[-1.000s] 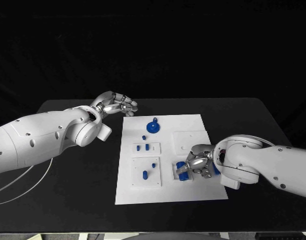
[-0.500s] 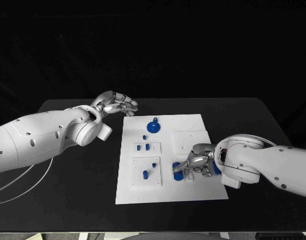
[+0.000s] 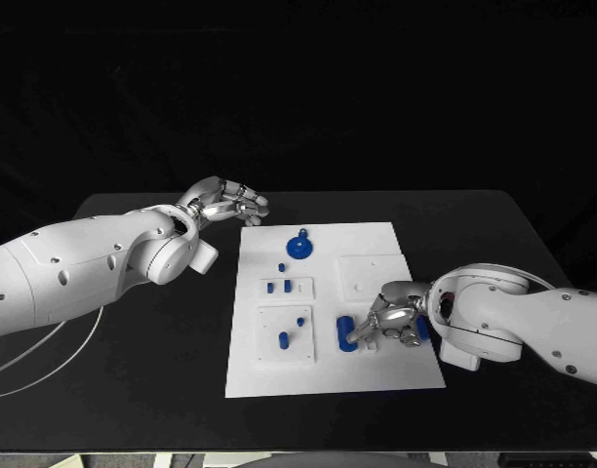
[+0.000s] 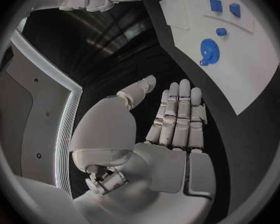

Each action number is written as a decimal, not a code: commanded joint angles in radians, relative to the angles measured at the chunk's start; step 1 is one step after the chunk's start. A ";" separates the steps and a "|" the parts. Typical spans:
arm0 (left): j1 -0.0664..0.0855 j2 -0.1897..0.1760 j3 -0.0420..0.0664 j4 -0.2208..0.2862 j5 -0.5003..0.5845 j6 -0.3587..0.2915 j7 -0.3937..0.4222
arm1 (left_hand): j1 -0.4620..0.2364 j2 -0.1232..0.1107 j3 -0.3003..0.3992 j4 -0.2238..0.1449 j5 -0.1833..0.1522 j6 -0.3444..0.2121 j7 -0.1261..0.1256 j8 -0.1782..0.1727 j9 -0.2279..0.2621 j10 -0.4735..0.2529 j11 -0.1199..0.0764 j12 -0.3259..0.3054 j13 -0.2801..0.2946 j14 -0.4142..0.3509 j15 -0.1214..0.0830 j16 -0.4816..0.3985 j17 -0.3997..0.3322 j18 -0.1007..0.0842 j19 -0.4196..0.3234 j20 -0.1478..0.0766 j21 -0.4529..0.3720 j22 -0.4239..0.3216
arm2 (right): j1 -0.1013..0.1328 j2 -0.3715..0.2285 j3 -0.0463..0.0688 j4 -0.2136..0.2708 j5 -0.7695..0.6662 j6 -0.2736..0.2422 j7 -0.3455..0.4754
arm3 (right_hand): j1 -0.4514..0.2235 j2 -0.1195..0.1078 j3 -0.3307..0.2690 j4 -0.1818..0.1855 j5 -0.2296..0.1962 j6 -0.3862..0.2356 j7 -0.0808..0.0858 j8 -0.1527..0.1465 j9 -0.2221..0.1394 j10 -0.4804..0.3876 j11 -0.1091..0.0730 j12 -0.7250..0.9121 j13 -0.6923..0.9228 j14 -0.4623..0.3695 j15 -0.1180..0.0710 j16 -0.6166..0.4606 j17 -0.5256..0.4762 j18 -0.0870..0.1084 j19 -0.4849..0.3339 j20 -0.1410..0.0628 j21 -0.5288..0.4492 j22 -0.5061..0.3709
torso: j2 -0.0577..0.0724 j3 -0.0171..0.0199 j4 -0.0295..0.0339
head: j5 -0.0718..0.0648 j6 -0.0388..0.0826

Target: Assemble the parts on the task board

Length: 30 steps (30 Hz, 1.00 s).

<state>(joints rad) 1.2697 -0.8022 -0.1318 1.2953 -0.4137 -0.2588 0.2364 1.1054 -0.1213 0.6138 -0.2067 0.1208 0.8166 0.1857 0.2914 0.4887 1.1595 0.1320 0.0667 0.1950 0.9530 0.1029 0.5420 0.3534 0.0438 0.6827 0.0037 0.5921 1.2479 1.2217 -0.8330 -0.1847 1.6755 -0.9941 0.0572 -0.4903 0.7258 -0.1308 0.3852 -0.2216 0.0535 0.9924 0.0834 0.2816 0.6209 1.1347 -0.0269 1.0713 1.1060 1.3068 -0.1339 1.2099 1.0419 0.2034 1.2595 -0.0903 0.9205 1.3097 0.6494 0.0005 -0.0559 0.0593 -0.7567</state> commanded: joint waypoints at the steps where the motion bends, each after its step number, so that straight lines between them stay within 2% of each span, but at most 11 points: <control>1: 0.000 0.000 0.001 0.001 0.005 0.012 0.006 | -0.010 0.003 0.000 0.008 -0.003 -0.007 -0.003 0.003 -0.001 -0.004 0.002 0.005 -0.002 0.004 0.002 -0.006 0.001 0.013 0.006 0.001 -0.005 0.001 | -0.001 -0.002 0.000 0.002 -0.011 0.030 0.037 | 0.013 0.002 0.004 -0.011 -0.004 0.008 0.001 -0.005 0.000 0.005 -0.001 -0.007 0.001 0.002 -0.002 -0.004 0.001 0.058 0.008 0.002 -0.003 0.000 | 0.000 0.0010 -0.0001 | -0.001 0.000; 6: 0.000 0.000 0.001 0.001 0.005 0.012 0.006 | -0.010 0.003 0.000 0.008 -0.003 -0.007 -0.003 0.003 -0.001 -0.004 0.002 0.005 -0.002 0.004 0.002 -0.007 0.002 0.013 0.006 0.001 -0.005 0.001 | -0.001 0.000 0.000 0.000 -0.013 0.036 0.032 | 0.035 0.013 0.022 -0.024 -0.004 0.012 0.001 -0.006 0.001 0.009 -0.001 -0.008 0.003 0.004 -0.002 -0.003 0.001 0.058 0.012 0.006 -0.003 -0.001 | 0.000 0.0005 0.0002 | -0.002 0.000; 11: 0.000 0.000 0.001 0.001 0.005 0.012 0.006 | -0.010 0.003 0.000 0.009 -0.003 -0.007 -0.003 0.003 -0.002 -0.004 0.002 0.005 -0.002 0.004 0.002 -0.007 0.002 0.013 0.006 0.001 -0.005 0.002 | -0.003 0.005 0.000 -0.004 -0.028 0.023 0.021 | 0.044 0.022 0.040 -0.022 -0.004 0.017 0.001 -0.006 0.002 0.012 -0.001 -0.009 0.005 0.005 -0.001 -0.003 0.001 0.058 0.016 0.010 -0.002 -0.002 | 0.000 0.0004 0.0003 | -0.003 -0.002; 14: 0.000 0.000 0.001 0.001 0.005 0.013 0.005 | -0.010 0.003 0.000 0.009 -0.003 -0.007 -0.003 0.003 -0.002 -0.004 0.002 0.005 -0.002 0.004 0.002 -0.007 0.003 0.013 0.006 0.001 -0.006 0.002 | -0.003 0.011 0.000 -0.009 -0.029 0.022 0.011 | 0.041 0.037 0.056 -0.008 -0.004 0.021 0.000 -0.006 0.002 0.016 -0.001 -0.010 0.006 0.007 -0.002 -0.003 0.001 0.058 0.019 0.013 -0.001 -0.002 | 0.000 0.0000 0.0006 | -0.004 -0.003; 16: 0.000 0.001 0.000 0.001 0.005 0.015 0.005 | -0.010 0.003 0.000 0.009 -0.003 -0.007 -0.003 0.003 -0.002 -0.004 0.002 0.005 -0.002 0.004 0.002 -0.007 0.003 0.013 0.006 0.001 -0.006 0.002 | -0.003 0.016 0.000 -0.013 -0.019 0.021 0.001 | 0.024 0.064 0.071 0.020 -0.004 0.025 0.000 -0.006 0.003 0.019 -0.002 -0.011 0.006 0.008 -0.002 -0.003 0.001 0.058 0.020 0.015 -0.002 -0.003 | 0.000 -0.0003 0.0007 | -0.004 -0.004; 20: 0.000 0.001 0.000 0.000 0.005 0.016 0.004 | -0.011 0.004 0.000 0.010 -0.003 -0.007 -0.003 0.004 -0.001 -0.003 0.002 0.005 -0.002 0.005 0.002 -0.008 0.003 0.013 0.006 0.001 -0.006 0.002 | -0.004 0.027 0.000 -0.022 -0.021 0.015 -0.015 | 0.030 0.071 0.099 0.035 -0.004 0.030 -0.002 -0.007 0.003 0.023 -0.003 -0.012 0.008 0.009 -0.003 -0.001 0.002 0.058 0.021 0.017 0.001 -0.001 | 0.000 -0.0003 0.0008 | -0.005 -0.005; 23: 0.000 0.001 0.000 0.001 0.005 0.016 0.005 | -0.011 0.004 0.000 0.011 -0.003 -0.006 -0.003 0.004 -0.001 -0.003 0.002 0.005 -0.002 0.005 0.002 -0.008 0.004 0.013 0.006 0.001 -0.006 0.002 | -0.004 0.031 0.000 -0.027 -0.028 -0.003 -0.019 | 0.044 0.067 0.142 0.052 -0.004 0.034 -0.001 -0.009 0.003 0.027 -0.003 -0.014 0.011 0.010 -0.003 0.000 0.003 0.058 0.023 0.019 0.005 0.001 | 0.000 -0.0004 0.0012 | -0.006 -0.004; 25: 0.000 0.001 0.000 0.000 0.005 0.016 0.004 | -0.011 0.005 0.000 0.011 -0.003 -0.006 -0.003 0.004 -0.001 -0.003 0.002 0.005 -0.002 0.005 0.002 -0.008 0.004 0.013 0.006 0.001 -0.006 0.003 | -0.005 0.031 0.000 -0.030 -0.028 -0.007 -0.025 | 0.046 0.068 0.149 0.055 -0.004 0.035 -0.002 -0.010 0.003 0.028 -0.003 -0.015 0.011 0.010 -0.003 0.001 0.003 0.058 0.024 0.019 0.005 0.002 | 0.000 -0.0007 0.0018 | -0.007 -0.004; 26: 0.000 0.000 0.000 0.001 0.005 0.016 0.004 | -0.012 0.005 0.000 0.011 -0.003 -0.006 -0.003 0.004 -0.001 -0.003 0.002 0.005 -0.002 0.005 0.002 -0.008 0.004 0.013 0.006 0.001 -0.006 0.003 | -0.005 0.031 0.000 -0.034 -0.028 -0.003 -0.027 | 0.044 0.076 0.173 0.077 -0.004 0.038 -0.002 -0.010 0.003 0.031 -0.004 -0.015 0.012 0.011 -0.003 0.002 0.003 0.058 0.025 0.020 0.006 0.002 | 0.000 -0.0010 0.0016 | -0.005 -0.004; 27: 0.000 0.000 0.000 0.001 0.005 0.016 0.003 | -0.012 0.005 0.000 0.011 -0.003 -0.006 -0.003 0.004 -0.001 -0.003 0.002 0.005 -0.003 0.005 0.002 -0.008 0.004 0.013 0.006 0.001 -0.006 0.003 | -0.005 0.031 0.000 -0.035 -0.028 0.001 -0.029 | 0.047 0.070 0.195 0.088 -0.004 0.039 -0.003 -0.010 0.003 0.032 -0.003 -0.016 0.014 0.011 -0.004 0.003 0.003 0.058 0.026 0.021 0.008 0.003 | 0.000 -0.0011 0.0018 | -0.004 -0.005; 30: 0.000 0.000 0.000 0.000 0.005 0.018 0.002 | -0.011 0.005 0.000 0.011 -0.003 -0.006 -0.003 0.004 -0.001 -0.003 0.001 0.005 -0.003 0.005 0.002 -0.008 0.004 0.013 0.006 0.001 -0.006 0.003 | -0.005 0.033 0.000 -0.037 -0.028 0.017 -0.028 | 0.057 0.068 0.219 0.094 -0.004 0.040 -0.002 -0.012 0.003 0.033 -0.004 -0.017 0.016 0.012 -0.003 0.004 0.004 0.058 0.027 0.021 0.010 0.004 | 0.000 -0.0008 0.0013 | -0.005 -0.007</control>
<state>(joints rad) 1.2697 -0.8026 -0.1319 1.2948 -0.4137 -0.2562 0.2347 1.1018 -0.1177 0.6137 -0.2022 0.1208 0.8166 0.1857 0.2913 0.4887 1.1595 0.1320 0.0667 0.1942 0.9530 0.1029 0.5381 0.3565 0.0438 0.6827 0.0037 0.5921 1.2496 1.2179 -0.8007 -0.1841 1.6462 -1.0067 0.0712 -0.4952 0.7736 -0.0618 0.5992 -0.1284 0.0503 1.0283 0.0805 0.2767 0.6245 1.1617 -0.0323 1.0595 1.1205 1.3166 -0.1314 1.2103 1.0444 0.2047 1.2830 -0.0702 0.9266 1.3078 0.6495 -0.0002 -0.0546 0.0540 -0.7611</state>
